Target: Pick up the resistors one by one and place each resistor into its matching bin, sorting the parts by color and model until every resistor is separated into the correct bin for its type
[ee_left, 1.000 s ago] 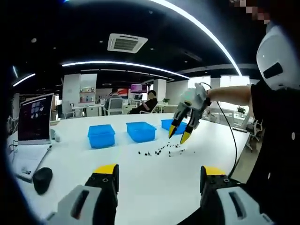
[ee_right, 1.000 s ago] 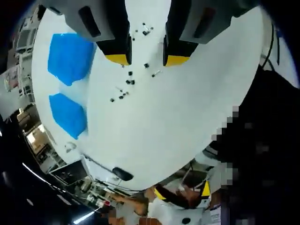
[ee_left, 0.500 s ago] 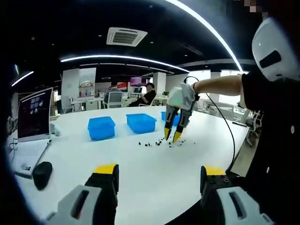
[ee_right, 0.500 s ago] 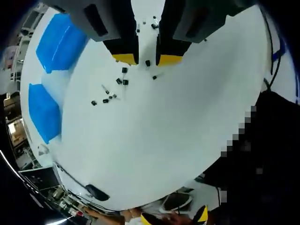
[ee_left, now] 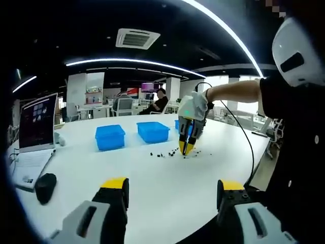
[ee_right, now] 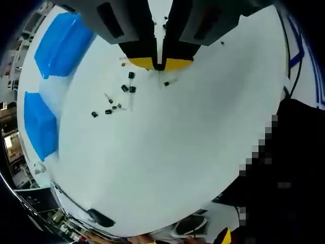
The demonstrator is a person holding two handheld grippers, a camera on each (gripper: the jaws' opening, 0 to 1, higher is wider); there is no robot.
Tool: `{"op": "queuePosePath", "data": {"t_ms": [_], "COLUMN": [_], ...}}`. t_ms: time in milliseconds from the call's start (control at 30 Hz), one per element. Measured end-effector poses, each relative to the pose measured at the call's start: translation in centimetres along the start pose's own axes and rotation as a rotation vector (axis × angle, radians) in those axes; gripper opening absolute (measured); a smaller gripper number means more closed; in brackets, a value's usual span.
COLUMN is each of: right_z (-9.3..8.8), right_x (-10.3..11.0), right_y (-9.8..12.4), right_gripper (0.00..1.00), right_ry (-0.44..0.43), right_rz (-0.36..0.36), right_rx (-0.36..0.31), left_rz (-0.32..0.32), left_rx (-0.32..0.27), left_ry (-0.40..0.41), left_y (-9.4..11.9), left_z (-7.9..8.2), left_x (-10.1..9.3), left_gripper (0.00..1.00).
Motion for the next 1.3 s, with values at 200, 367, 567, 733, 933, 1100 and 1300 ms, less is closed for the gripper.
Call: {"op": "queuePosePath", "data": {"t_ms": [200,367,567,733,933,1100,1300], "right_z": [0.3,0.7,-0.4,-2.3,-2.9,-2.0,1.9], "right_x": [0.5,1.7,4.1,6.1,9.6,10.9,6.6], "right_y": [2.1,5.8,10.2,13.7,15.0,15.5,16.4], "right_gripper": [0.07,0.07,0.07,0.07,0.07,0.06,0.06], "right_ry": [-0.111,-0.25,-0.446,-0.653,-0.782,-0.818,-0.747], "right_rz": [-0.068,-0.136,-0.277,-0.52,-0.804,-0.925,-0.872], "right_rx": [-0.104,-0.305,-0.593,-0.892,-1.129,-1.239,-1.276], "left_rz": [0.012,0.039,0.05,0.076,0.102,0.113,0.165], "left_rx": [-0.022,-0.078,-0.152,-0.21,-0.227,-0.218,-0.228], "left_ry": [-0.011,-0.02,-0.038,-0.042,-0.039,-0.05,-0.059], "left_y": [0.0,0.0,-0.2,-0.3,-0.5,-0.4,0.4], "left_z": [0.5,1.8,3.6,5.1,5.5,5.5,5.7], "left_x": [0.1,0.5,0.7,1.1,1.2,0.9,1.4], "left_gripper": [0.71,0.71,0.71,0.71,0.7,0.71,0.71]}}
Point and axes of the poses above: the point that each gripper's makers call its tool centre point, and the gripper's own axes: y roughly backward along the fingers, x roughly to its left, z roughly out of its top, the point moved 6 cm from there along y, roughly backward along the fingers, and after that the axes turned 10 degrees about -y, right-handed, at the moved point
